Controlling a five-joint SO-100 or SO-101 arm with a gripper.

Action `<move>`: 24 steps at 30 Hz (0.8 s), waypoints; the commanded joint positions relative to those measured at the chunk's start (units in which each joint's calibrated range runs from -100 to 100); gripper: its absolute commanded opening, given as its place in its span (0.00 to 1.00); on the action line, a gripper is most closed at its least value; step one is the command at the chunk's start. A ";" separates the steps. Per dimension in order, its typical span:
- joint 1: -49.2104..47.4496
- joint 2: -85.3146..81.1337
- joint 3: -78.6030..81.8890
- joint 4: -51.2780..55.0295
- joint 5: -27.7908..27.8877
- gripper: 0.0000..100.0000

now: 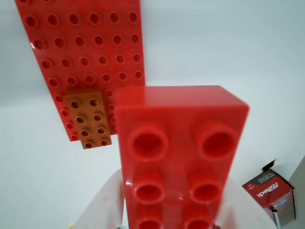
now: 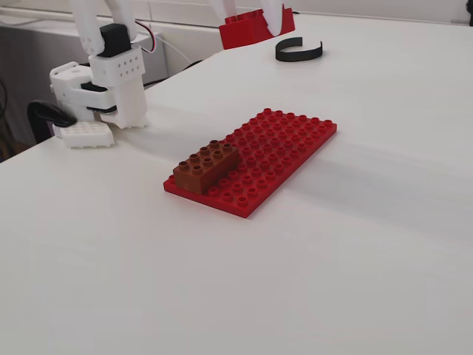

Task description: Grab the loose lego brick and stack it on top of the fixed one.

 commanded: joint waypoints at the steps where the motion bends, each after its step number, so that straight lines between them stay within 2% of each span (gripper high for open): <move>1: 0.30 -8.15 10.48 -2.52 0.60 0.06; 4: 0.52 -12.05 20.80 -6.17 2.27 0.06; 10: 7.27 -14.17 35.10 -15.62 6.40 0.06; 15: 11.13 -14.17 39.44 -17.62 9.44 0.06; 24: 13.72 -13.91 44.24 -22.13 9.49 0.06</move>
